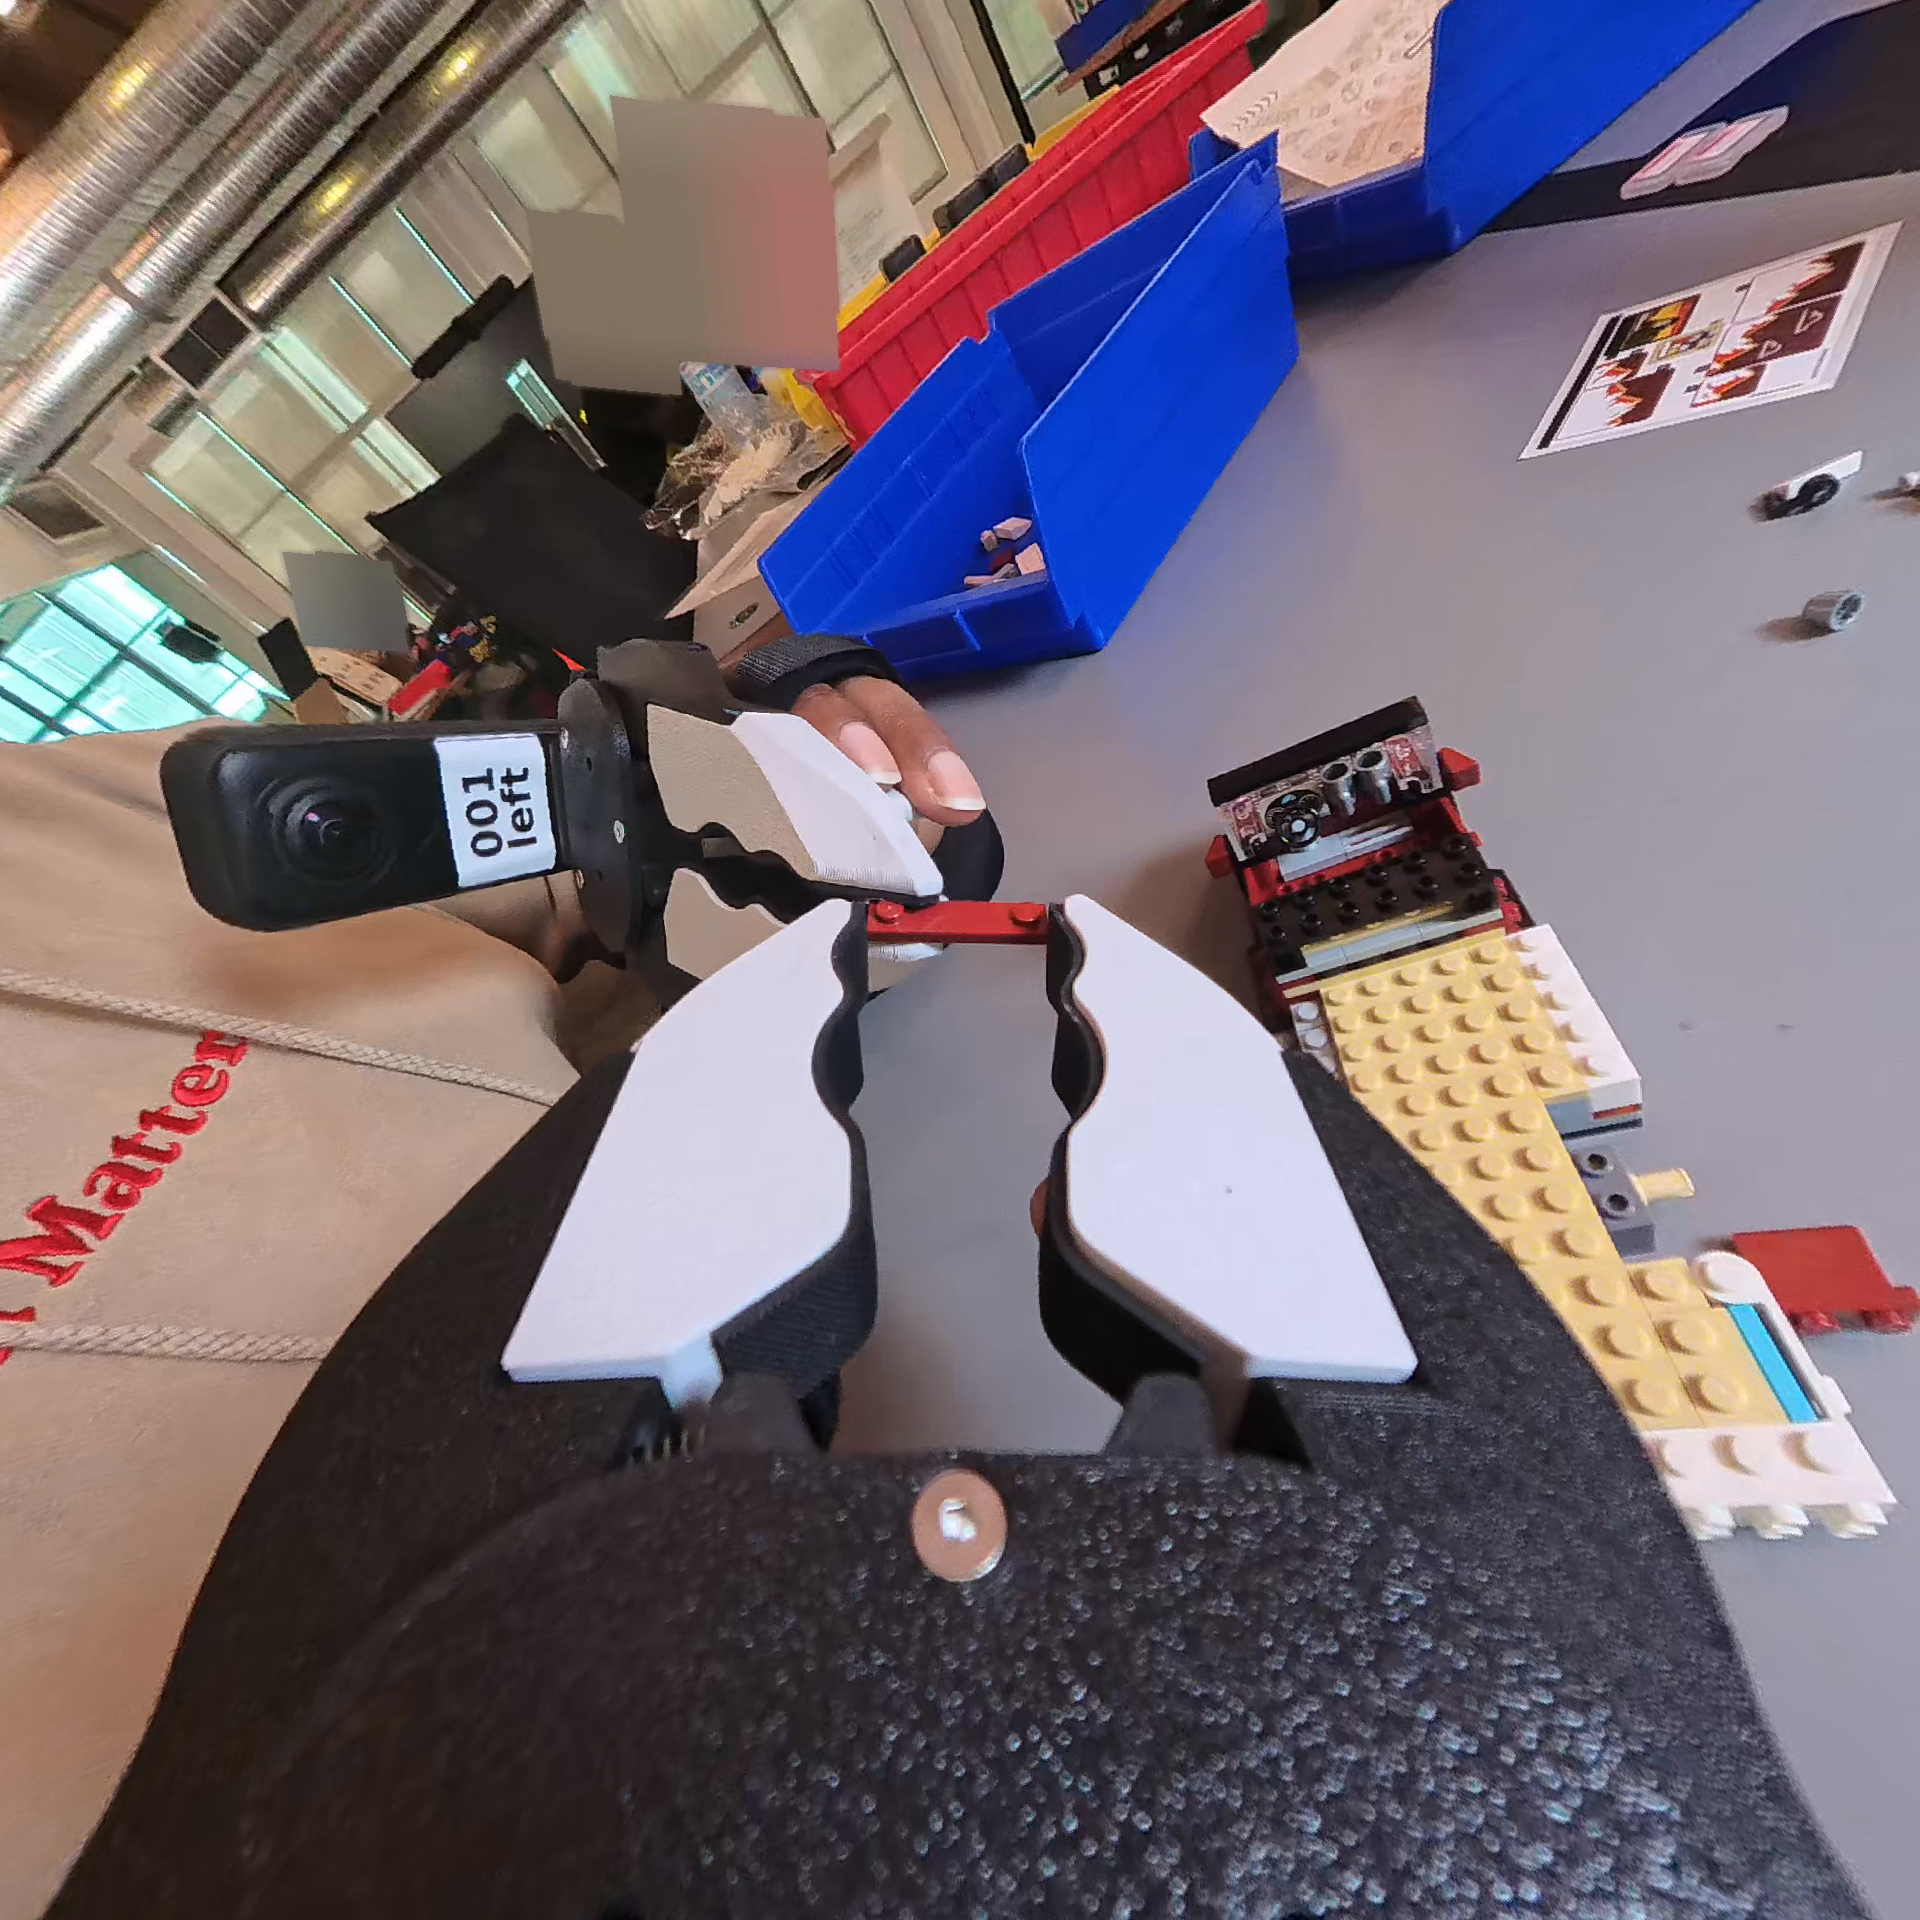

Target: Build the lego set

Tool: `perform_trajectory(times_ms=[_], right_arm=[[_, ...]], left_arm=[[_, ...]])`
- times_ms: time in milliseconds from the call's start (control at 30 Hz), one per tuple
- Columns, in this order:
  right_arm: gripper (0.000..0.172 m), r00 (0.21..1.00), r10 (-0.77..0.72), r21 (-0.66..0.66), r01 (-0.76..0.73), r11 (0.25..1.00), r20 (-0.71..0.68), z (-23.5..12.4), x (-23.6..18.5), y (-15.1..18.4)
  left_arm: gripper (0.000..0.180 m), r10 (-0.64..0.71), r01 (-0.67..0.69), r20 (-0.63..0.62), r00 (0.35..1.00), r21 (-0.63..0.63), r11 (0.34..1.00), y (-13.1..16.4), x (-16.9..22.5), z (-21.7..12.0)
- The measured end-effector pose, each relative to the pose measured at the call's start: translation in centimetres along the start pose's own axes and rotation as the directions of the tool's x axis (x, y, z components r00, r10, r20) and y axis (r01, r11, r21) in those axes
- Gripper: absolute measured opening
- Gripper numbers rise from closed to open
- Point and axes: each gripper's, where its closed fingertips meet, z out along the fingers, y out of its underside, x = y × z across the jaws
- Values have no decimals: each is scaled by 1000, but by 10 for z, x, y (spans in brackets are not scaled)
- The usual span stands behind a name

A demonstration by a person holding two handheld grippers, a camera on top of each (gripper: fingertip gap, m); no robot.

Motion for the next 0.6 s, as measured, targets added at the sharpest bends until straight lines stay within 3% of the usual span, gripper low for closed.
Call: perform_trajectory(times_ms=[100, 167, 300, 500, 600], right_arm=[[33, 999, -35, 25, 35, 999, -3, -2, 3, -3], [33, 995, -84, 14, 85, 996, -46, -5, 10, -7], [33, 940, -280, -143, 255, 956, -195, -3, 40, -5], [33, 897, -397, -276, 338, 900, -196, 20, 67, 0], [33, 894, -407, -300, 342, 891, -188, 28, 77, 0]], left_arm=[[19, -91, 91, -65, 994, -1, 996, 4, 2, 1], [30, -223, 225, -108, 969, 6, 974, 8, -5, -1], [44, -427, 425, -133, 894, -46, 904, 37, -38, -6], [87, -564, 444, -274, 779, -395, 804, 122, -14, -5], [95, -539, 371, -335, 773, -450, 812, 137, 1, 4]])
